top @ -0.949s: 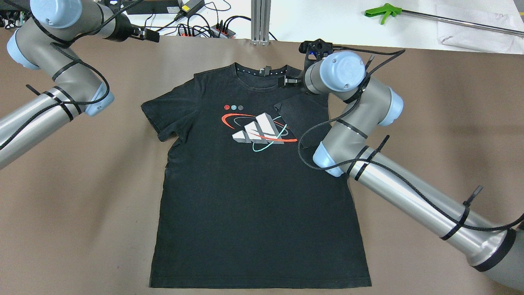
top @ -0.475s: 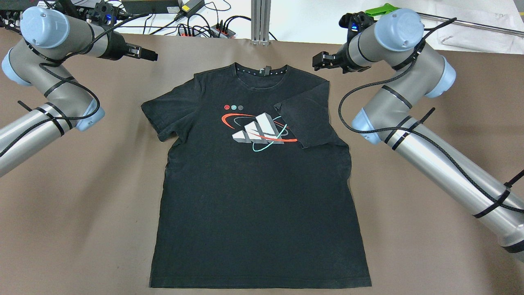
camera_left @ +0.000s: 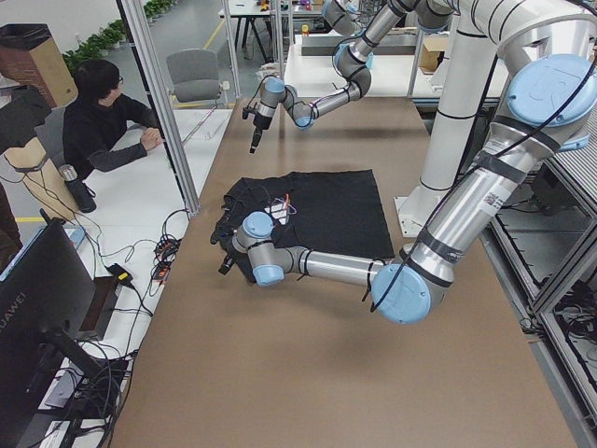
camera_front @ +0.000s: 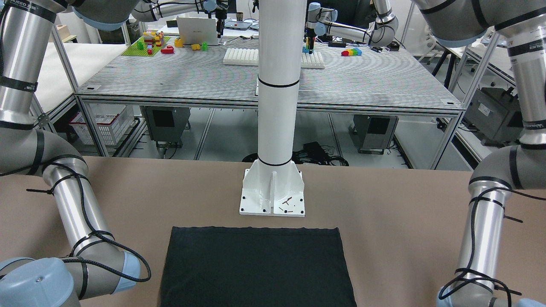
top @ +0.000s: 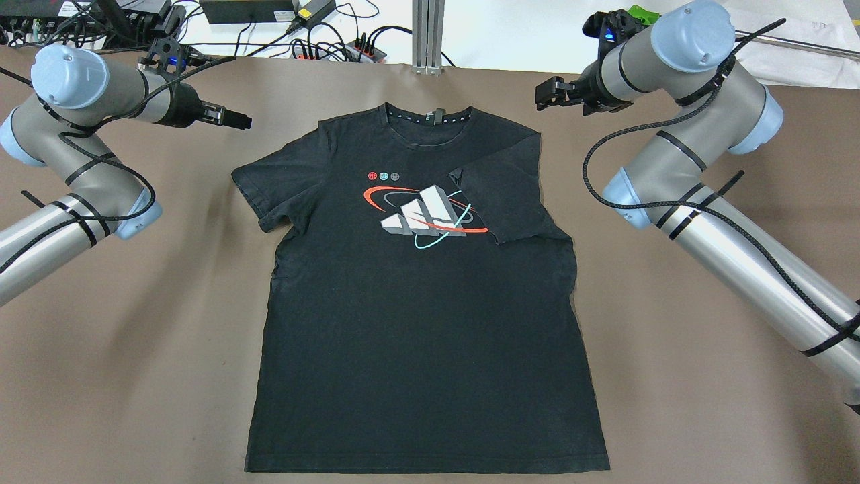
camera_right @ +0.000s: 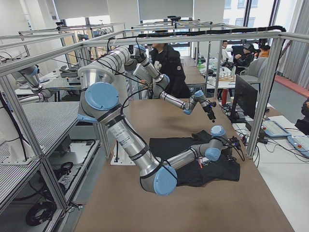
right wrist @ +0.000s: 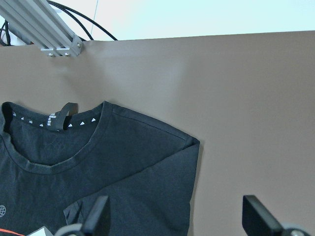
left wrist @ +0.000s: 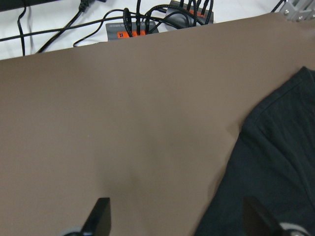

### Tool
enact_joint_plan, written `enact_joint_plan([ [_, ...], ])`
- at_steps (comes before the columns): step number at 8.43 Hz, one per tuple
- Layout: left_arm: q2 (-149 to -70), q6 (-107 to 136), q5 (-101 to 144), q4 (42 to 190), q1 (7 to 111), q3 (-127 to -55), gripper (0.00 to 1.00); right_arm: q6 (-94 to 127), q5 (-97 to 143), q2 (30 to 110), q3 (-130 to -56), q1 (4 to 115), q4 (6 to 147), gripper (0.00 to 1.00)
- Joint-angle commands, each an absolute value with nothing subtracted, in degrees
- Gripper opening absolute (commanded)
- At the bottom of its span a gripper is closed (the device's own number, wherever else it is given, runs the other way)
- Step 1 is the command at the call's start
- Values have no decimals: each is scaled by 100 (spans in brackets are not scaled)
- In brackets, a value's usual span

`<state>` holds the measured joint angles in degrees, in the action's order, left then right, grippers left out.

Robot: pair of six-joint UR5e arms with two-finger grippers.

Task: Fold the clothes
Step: 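Release the sleeve and raise the right gripper while the left gripper grasps the other sleeve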

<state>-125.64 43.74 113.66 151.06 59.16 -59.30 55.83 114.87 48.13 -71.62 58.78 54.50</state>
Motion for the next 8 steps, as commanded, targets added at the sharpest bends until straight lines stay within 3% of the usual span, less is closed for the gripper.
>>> enact_joint_plan([
  [1, -12262, 4464, 11338, 15424, 5792, -5924, 94, 5581, 11487, 4878, -7330, 5915, 5458, 94],
  [8, -12138, 4887, 10749, 15477, 5177, -6126, 94, 5563, 11426, 4878, -7295, 5906, 5458, 94],
])
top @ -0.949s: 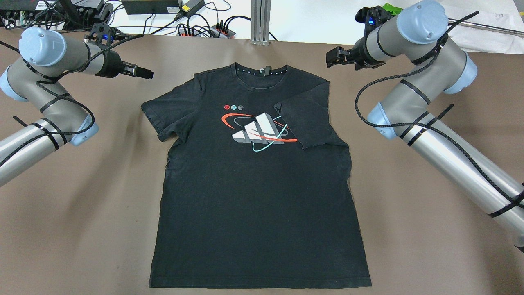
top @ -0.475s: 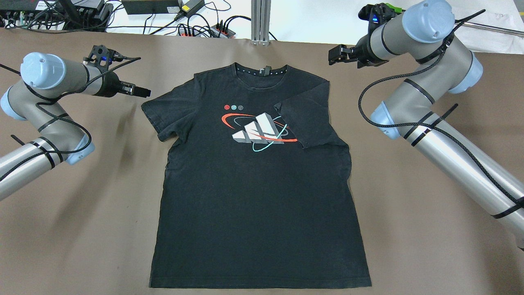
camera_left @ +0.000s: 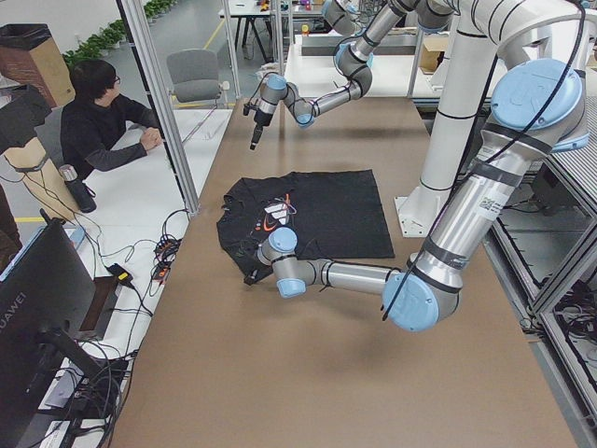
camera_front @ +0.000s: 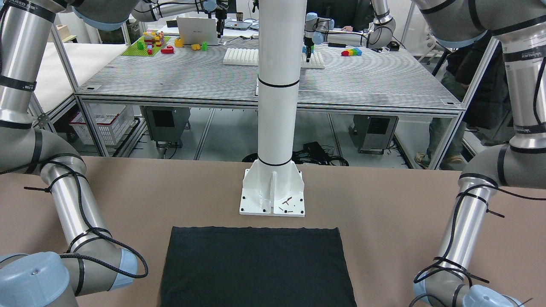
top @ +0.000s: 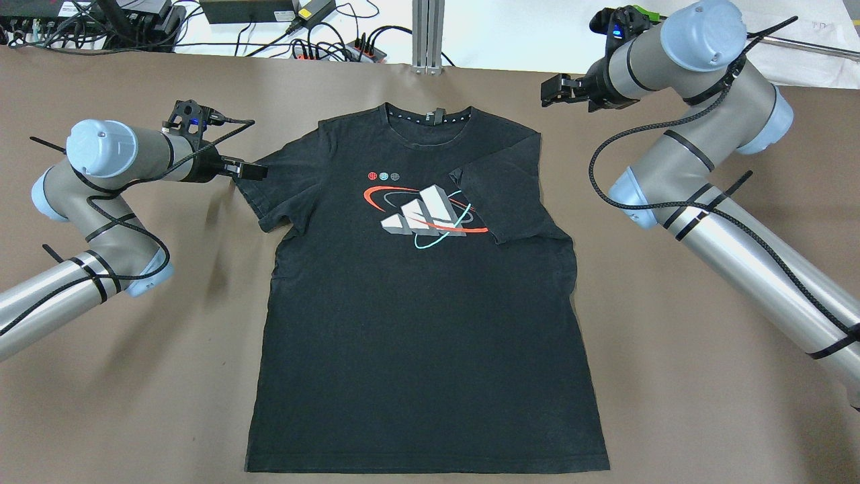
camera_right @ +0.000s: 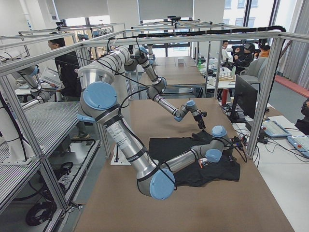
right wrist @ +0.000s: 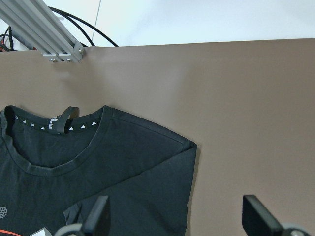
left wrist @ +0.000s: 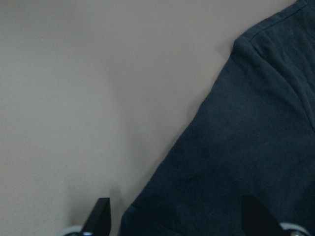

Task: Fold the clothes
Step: 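Release the sleeve and raise the right gripper while the left gripper grasps the other sleeve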

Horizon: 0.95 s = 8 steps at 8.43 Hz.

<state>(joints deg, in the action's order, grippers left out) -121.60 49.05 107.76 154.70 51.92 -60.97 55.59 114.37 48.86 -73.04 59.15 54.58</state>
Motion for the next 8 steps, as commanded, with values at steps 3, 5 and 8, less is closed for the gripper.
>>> enact_joint_plan([
  [3, -11998, 4860, 10740, 15478, 5168, -6135, 94, 5563, 11391, 4878, -7286, 5897, 5458, 94],
  [5, -11988, 4869, 10732, 15469, 5168, -6144, 93, 5563, 11338, 4887, -7260, 5897, 5458, 94],
  [8, -12041, 4878, 10731, 15434, 5159, -6152, 70, 5563, 11338, 4895, -7269, 5897, 5458, 94],
])
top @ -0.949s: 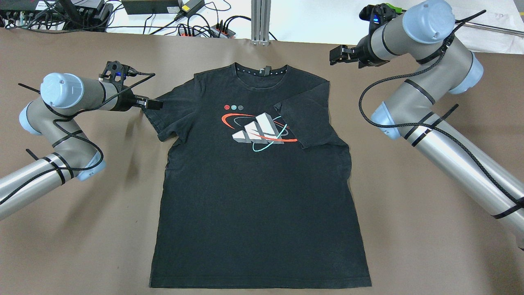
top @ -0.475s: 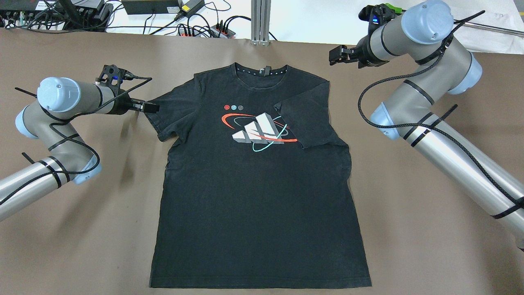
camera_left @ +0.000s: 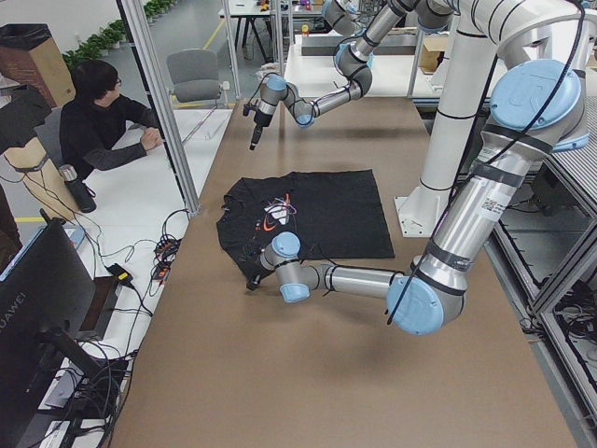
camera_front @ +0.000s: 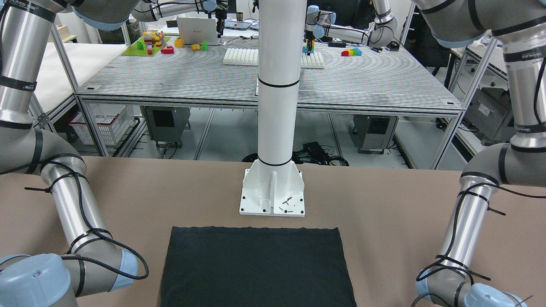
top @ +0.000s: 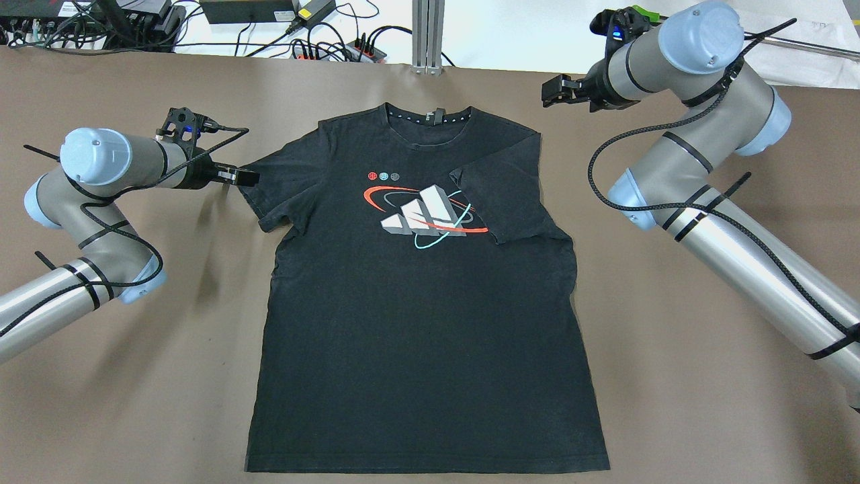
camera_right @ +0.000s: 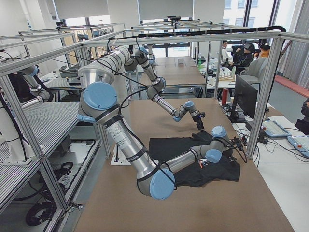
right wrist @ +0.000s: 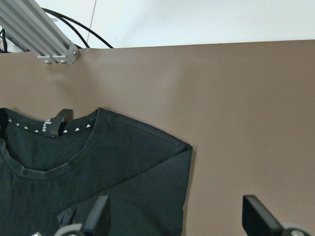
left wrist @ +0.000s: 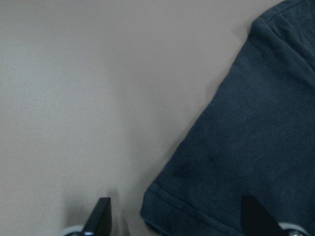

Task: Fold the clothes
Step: 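Release the sleeve and raise the right gripper while the left gripper grasps the other sleeve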

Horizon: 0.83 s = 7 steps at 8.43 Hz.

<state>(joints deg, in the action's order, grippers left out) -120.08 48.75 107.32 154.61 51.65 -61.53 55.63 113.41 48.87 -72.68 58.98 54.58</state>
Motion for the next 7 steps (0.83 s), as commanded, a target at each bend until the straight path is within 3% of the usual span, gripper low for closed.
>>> enact_joint_plan([
  [1, -12050, 4869, 10723, 15425, 5159, -6126, 70, 5563, 11338, 4904, -7269, 5897, 5458, 94],
  [4, -11997, 4878, 10564, 15425, 5159, -6135, 68, 5563, 11338, 4913, -7269, 5889, 5449, 94],
  [7, -11980, 4930, 10564, 15434, 5159, -6161, 47, 5563, 11338, 4913, -7286, 5880, 5449, 94],
])
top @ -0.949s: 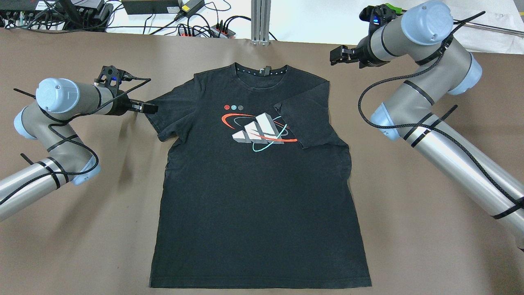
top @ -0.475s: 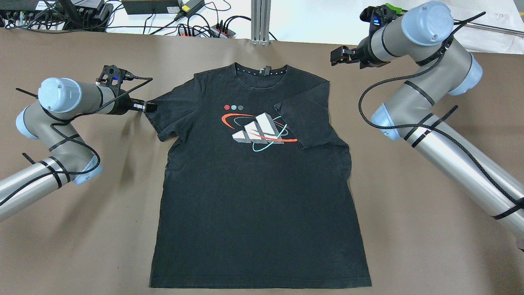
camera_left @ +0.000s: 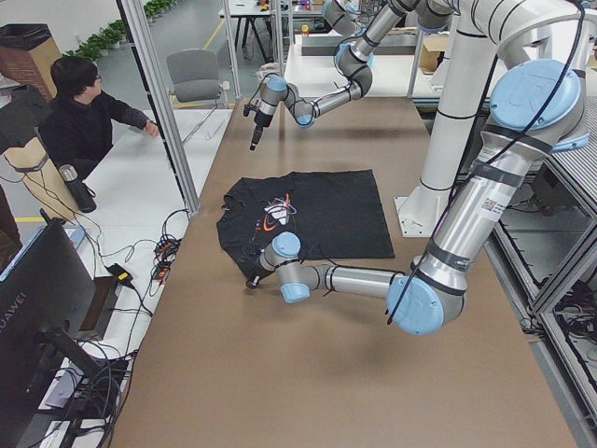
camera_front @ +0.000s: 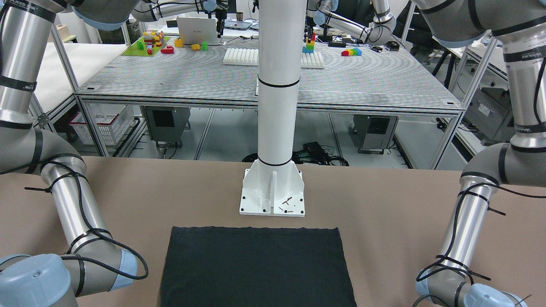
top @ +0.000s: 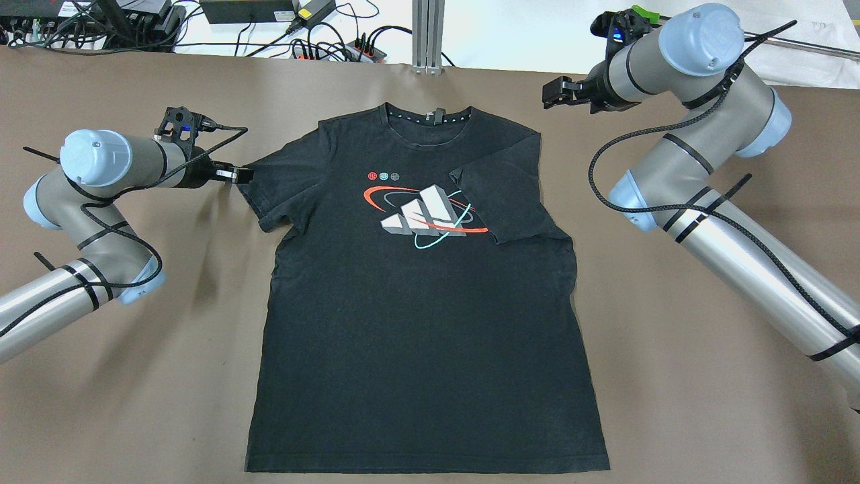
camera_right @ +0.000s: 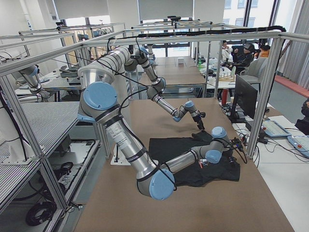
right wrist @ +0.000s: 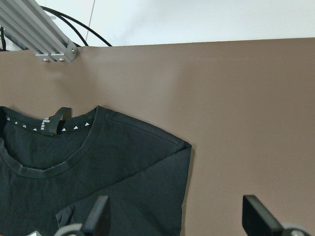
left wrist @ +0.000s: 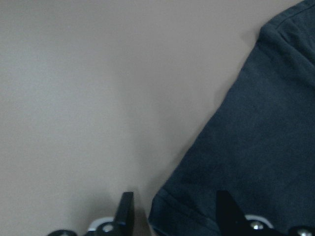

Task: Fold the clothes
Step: 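Release the sleeve and raise the right gripper while the left gripper grasps the other sleeve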

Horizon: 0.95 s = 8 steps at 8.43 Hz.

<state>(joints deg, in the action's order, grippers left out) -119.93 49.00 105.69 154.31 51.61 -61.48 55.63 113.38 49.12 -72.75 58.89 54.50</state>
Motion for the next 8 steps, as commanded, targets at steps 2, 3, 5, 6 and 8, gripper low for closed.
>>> enact_joint_plan([
  [2, -11979, 4974, 10564, 15425, 5159, -6161, 21, 5563, 11338, 4896, -7286, 5880, 5449, 94],
  [3, -11988, 5270, 10564, 15425, 5150, -6161, 11, 5563, 11329, 4896, -7277, 5880, 5449, 94],
  [5, -12076, 5572, 10634, 15381, 5133, -6240, 0, 5563, 11338, 4896, -7277, 5880, 5449, 94],
  [6, -12111, 5572, 10670, 15276, 5133, -6266, 0, 5563, 11338, 4922, -7286, 5880, 5441, 94],
  [8, -12181, 5572, 10871, 14473, 5203, -6878, 0, 5563, 11338, 4922, -7277, 5880, 5440, 94],
])
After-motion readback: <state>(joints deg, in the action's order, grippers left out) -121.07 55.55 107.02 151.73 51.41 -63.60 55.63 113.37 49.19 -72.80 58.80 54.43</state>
